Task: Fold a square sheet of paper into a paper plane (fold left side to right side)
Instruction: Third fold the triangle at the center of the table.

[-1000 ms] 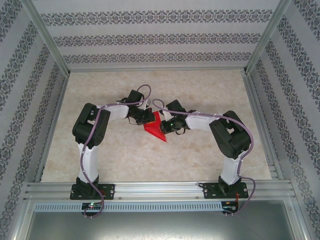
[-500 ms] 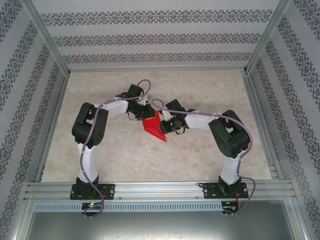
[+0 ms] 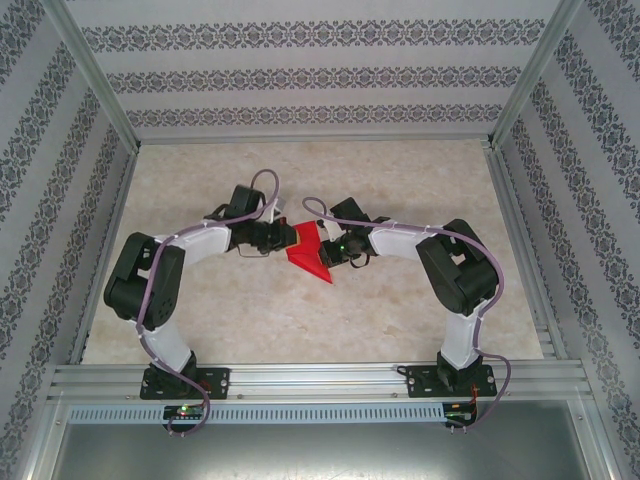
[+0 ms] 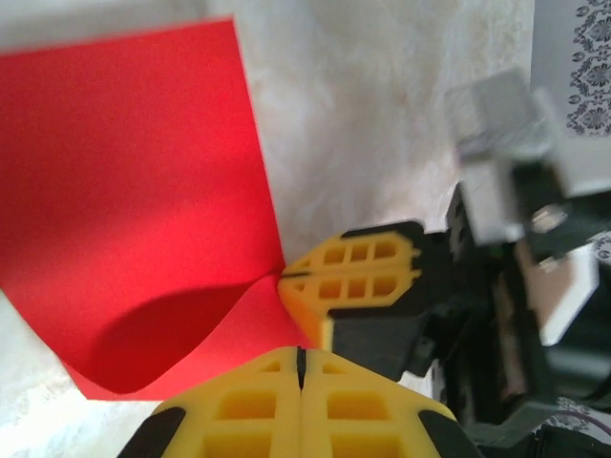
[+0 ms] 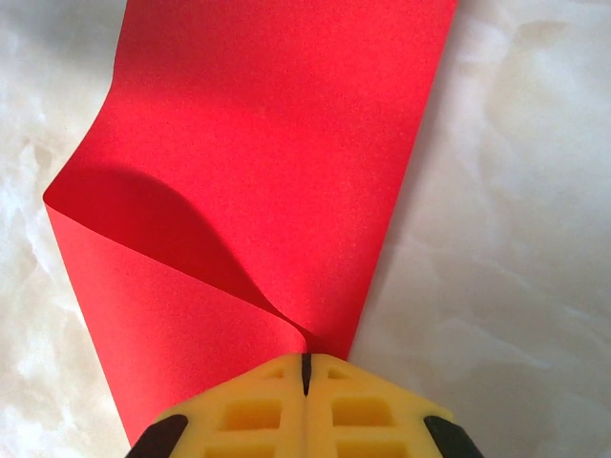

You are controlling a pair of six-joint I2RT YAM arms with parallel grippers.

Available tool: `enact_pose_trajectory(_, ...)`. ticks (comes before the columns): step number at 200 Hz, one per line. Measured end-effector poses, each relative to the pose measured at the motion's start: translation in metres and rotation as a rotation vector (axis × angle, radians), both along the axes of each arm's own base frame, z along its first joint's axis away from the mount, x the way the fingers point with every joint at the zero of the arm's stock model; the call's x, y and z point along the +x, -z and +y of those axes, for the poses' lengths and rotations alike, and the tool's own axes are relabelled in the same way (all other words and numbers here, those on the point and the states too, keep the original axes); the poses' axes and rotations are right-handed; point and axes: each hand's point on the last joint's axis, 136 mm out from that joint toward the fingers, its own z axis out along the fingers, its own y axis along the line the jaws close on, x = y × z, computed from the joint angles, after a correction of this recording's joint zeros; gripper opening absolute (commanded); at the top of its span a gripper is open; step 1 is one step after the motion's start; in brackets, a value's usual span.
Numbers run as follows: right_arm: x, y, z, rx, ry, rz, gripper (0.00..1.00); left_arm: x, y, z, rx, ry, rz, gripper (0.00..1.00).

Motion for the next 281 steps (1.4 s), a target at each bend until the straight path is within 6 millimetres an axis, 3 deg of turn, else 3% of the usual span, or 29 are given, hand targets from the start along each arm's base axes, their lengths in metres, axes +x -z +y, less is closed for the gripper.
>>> enact_pose_trajectory(29,0.000,0.000,0.000,-0.001,-0.002,0.000,0.00,-0.013,0.010,-0.011,-0.033,0.009,0.008,0.03)
enact_pose_trajectory(78,0.000,0.000,0.000,0.000,-0.004,0.001,0.00,-0.011,0.013,-0.027,-0.058,0.027,-0.019,0.03)
enact_pose_trajectory(197,-0.001,0.000,0.000,-0.003,-0.004,0.007,0.00,-0.015,0.058,-0.019,0.011,-0.013,0.011,0.02)
enact_pose_trajectory(242,-0.001,-0.001,0.000,-0.004,-0.004,0.009,0.00,-0.014,0.059,-0.019,0.010,-0.015,0.001,0.02)
enact_pose_trajectory(281,-0.001,-0.008,-0.001,-0.002,0.003,0.034,0.26,-0.014,0.060,-0.019,0.010,-0.014,0.000,0.02)
